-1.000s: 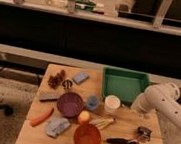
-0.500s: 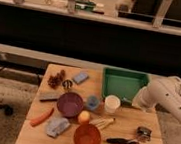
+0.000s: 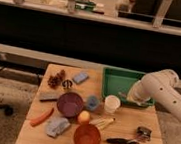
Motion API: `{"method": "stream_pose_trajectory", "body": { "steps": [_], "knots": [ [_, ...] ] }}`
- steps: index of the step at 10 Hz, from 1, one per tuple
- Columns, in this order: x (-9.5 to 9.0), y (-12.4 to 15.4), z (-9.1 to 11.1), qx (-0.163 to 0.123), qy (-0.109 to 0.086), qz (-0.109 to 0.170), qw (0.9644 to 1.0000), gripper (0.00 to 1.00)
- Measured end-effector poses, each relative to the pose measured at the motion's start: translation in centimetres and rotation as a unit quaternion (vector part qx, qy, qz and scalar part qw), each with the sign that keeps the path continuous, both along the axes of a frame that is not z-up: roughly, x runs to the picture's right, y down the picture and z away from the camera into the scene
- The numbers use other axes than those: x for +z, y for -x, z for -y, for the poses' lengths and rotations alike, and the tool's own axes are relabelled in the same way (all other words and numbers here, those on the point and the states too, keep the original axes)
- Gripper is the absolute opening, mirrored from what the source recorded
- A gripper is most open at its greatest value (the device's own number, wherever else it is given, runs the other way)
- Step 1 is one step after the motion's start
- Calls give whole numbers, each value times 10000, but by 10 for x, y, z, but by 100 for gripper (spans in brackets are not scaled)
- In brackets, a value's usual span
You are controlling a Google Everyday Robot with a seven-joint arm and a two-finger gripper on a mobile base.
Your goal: Place fork in tray
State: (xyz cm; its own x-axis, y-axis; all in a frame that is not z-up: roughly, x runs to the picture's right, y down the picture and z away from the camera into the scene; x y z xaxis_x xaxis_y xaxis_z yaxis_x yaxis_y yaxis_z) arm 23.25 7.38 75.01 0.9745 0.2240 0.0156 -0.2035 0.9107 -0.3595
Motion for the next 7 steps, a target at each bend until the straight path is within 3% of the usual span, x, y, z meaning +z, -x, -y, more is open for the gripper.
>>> {"method": "stream_pose_trajectory", "body": {
  "steps": [3,7],
  "knots": [
    [8,28,16,-173,-80,67,9998,0],
    [40,43,47,-231,-94,19,9997,0]
  ]
}}
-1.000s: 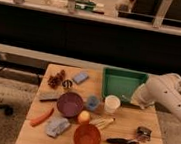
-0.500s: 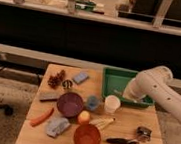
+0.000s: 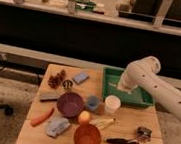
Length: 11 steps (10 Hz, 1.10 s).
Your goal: Place fork in tray
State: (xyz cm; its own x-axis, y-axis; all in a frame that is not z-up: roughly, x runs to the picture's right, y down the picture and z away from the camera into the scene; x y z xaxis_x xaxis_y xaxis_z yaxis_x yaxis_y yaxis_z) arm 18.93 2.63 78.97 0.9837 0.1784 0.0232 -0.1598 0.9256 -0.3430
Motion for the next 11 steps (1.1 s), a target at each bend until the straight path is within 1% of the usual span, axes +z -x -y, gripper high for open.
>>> {"method": "stream_pose_trajectory", "body": {
  "steps": [2,5,6,8,11],
  "knots": [
    [13,0,8,1,27,-56,10000,0],
    [48,-1,27,-6,95,-146,9998,0],
    [58,-3,30,-8,114,-185,9998,0],
    [77,-9,35,11,90,-314,9995,0],
    [98,-21,33,93,98,-469,9988,0]
  ]
}}
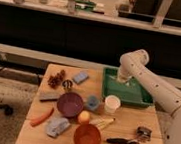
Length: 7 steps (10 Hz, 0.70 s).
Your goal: Place fork in tray
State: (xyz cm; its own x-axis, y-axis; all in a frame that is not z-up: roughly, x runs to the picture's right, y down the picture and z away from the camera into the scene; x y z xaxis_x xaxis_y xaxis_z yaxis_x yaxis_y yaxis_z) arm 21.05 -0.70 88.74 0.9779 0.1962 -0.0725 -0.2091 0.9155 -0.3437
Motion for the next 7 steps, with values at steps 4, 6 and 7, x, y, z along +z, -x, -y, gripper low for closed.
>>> {"method": "stream_pose_trajectory", "body": {
  "steps": [4,6,7],
  "knots": [
    [19,-22,-7,158,188,-59,9997,10],
    [25,-28,-12,295,328,151,9989,27],
    [28,-31,-18,345,408,212,9983,39]
  ]
}}
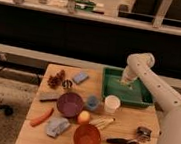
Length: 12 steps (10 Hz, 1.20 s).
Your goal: Place fork in tray
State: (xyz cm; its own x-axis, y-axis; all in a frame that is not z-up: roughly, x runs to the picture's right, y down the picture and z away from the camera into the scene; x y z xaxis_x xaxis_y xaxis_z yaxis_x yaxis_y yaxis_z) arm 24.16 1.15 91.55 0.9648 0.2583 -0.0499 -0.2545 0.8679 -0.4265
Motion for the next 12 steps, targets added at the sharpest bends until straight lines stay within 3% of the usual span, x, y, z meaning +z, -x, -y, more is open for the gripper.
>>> {"method": "stream_pose_trajectory", "body": {
  "steps": [3,4,12],
  "knots": [
    [2,4,-10,73,143,202,9997,71],
    [2,4,-11,68,166,228,9996,76],
    [-2,9,-11,0,264,529,9982,78]
  ]
}}
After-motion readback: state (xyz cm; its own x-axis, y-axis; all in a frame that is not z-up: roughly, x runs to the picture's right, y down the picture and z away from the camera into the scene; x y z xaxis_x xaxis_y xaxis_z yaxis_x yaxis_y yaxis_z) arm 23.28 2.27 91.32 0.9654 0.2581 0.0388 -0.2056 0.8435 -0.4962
